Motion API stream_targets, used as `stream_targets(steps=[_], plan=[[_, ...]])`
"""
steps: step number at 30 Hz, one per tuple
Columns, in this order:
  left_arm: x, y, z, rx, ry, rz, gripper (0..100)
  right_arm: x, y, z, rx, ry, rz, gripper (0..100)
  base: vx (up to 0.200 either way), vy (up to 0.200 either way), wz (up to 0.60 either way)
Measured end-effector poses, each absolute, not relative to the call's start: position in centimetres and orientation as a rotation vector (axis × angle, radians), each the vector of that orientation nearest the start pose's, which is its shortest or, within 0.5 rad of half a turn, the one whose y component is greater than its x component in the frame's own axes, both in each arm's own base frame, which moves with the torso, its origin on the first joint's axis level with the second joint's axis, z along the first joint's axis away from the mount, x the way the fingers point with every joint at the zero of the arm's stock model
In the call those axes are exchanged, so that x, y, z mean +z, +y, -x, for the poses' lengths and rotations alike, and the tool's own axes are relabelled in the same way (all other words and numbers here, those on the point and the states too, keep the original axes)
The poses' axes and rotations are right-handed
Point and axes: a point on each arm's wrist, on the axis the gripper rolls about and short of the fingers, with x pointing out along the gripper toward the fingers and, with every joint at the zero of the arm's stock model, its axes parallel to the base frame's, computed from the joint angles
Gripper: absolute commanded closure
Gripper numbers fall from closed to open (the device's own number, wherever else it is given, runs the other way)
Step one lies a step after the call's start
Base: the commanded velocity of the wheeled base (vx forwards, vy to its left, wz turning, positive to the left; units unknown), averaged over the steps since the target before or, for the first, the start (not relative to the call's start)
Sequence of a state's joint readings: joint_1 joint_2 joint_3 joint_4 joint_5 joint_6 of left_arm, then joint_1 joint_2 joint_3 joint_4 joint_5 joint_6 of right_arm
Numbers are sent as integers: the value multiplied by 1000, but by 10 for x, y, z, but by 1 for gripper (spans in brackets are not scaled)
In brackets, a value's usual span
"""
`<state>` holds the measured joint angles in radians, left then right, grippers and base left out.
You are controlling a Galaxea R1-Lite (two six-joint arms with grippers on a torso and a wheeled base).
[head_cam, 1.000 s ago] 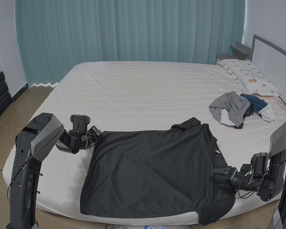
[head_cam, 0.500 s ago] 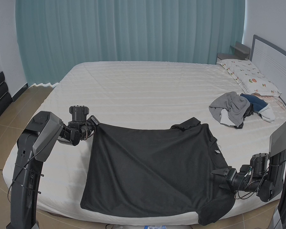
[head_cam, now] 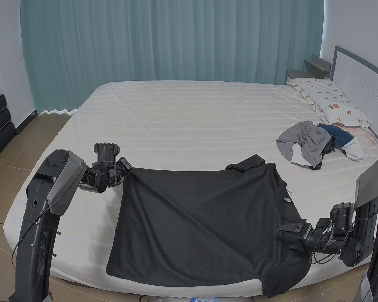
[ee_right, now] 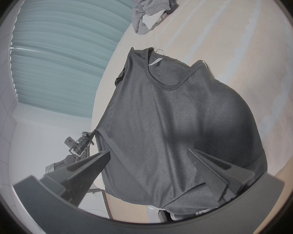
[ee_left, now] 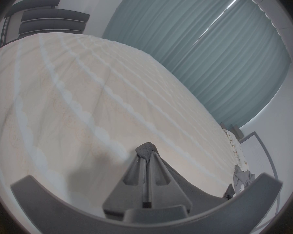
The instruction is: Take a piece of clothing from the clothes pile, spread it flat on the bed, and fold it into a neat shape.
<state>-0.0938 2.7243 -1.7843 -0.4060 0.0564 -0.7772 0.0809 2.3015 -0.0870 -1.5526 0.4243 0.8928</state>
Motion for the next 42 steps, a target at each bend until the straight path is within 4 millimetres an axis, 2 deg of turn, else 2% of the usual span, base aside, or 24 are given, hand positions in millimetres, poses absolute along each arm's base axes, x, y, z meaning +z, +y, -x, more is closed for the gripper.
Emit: stream_targets(steps=[10, 19, 23, 29, 38, 42], plan=[[-34, -47, -517, 188, 555, 722, 0, -23, 28, -234, 161, 838, -955, 0, 0, 0, 0], [-21, -36, -487, 186, 611, 734, 0, -23, 28, -234, 161, 838, -955, 0, 0, 0, 0], [-18, -33, -461, 184, 648, 738, 0, -23, 28, -233, 160, 838, -955, 0, 0, 0, 0], [-16, -35, -418, 175, 681, 744, 0, -23, 28, -233, 161, 839, -955, 0, -200, 0, 0], [-16, -47, -330, 171, 774, 776, 0, -23, 28, -233, 158, 837, -955, 0, -200, 0, 0], [-12, -49, -307, 151, 769, 795, 0, -23, 28, -233, 158, 837, -954, 0, 0, 0, 0]])
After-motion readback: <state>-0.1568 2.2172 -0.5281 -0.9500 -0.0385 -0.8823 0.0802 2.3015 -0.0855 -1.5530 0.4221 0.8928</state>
